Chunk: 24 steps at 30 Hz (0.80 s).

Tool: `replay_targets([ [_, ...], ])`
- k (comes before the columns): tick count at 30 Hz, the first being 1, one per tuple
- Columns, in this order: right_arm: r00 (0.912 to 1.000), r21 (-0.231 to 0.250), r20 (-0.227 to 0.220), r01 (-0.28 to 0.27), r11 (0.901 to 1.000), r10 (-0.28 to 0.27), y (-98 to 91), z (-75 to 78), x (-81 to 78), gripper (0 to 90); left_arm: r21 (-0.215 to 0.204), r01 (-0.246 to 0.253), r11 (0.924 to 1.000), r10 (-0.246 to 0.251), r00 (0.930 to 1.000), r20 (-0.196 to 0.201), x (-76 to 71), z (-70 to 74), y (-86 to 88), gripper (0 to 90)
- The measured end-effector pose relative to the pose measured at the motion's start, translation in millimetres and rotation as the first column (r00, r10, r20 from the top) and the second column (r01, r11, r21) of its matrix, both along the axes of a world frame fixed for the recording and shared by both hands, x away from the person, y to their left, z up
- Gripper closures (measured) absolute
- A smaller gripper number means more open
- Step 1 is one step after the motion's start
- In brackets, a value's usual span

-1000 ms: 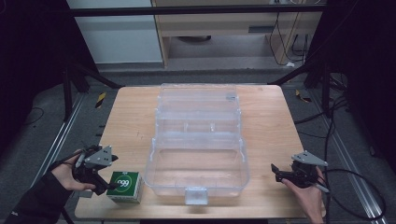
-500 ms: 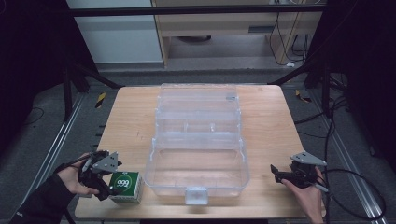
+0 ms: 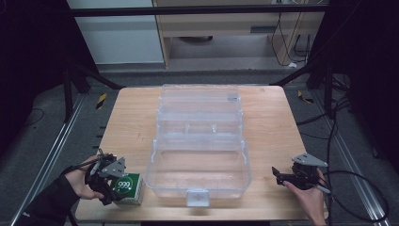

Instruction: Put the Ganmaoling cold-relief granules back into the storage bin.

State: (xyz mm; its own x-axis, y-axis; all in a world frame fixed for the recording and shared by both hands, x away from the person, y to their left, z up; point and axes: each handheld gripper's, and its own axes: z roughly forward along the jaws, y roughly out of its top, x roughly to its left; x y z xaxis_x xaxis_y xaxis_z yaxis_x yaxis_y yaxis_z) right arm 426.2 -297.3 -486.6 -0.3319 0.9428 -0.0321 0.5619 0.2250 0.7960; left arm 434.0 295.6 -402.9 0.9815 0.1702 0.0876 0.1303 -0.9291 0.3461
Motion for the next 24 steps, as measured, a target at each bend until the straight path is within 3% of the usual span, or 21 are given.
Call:
replay_targets([
  [24,0.9999,-0.012,-0.011,-0.012,0.9998,0.012,1.9,-1.7,0.9,2.7,0.078,0.024,0.9967,-0.019,0.9979,-0.061,6.5,-30.7,-9.2,4.1],
])
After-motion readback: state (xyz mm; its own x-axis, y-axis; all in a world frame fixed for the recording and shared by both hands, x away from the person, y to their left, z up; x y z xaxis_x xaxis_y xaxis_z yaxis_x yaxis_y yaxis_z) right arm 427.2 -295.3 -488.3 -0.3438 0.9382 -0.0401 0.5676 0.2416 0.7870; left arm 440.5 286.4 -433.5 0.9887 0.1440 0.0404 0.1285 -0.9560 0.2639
